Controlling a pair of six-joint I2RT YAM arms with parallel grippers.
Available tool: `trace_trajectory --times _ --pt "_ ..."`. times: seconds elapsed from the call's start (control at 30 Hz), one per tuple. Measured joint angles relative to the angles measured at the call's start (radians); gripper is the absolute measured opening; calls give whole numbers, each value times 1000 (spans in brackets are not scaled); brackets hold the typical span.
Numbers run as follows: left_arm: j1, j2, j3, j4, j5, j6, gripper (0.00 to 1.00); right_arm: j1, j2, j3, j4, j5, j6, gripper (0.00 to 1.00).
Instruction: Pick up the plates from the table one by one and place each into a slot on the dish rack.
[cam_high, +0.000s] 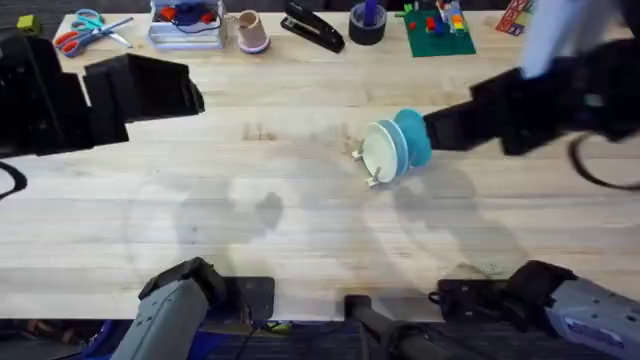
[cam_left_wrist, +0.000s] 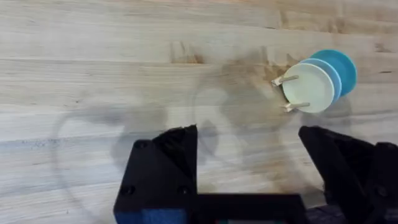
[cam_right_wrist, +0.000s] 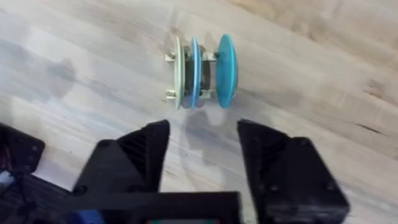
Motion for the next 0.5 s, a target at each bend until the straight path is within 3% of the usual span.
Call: trace_trajectory --times 0.17,0.5 --pt "0 0 0 0 0 0 994 0 -125 0 -2 0 2 942" --pt "0 0 0 0 0 0 993 0 -330 0 -51 0 2 992"
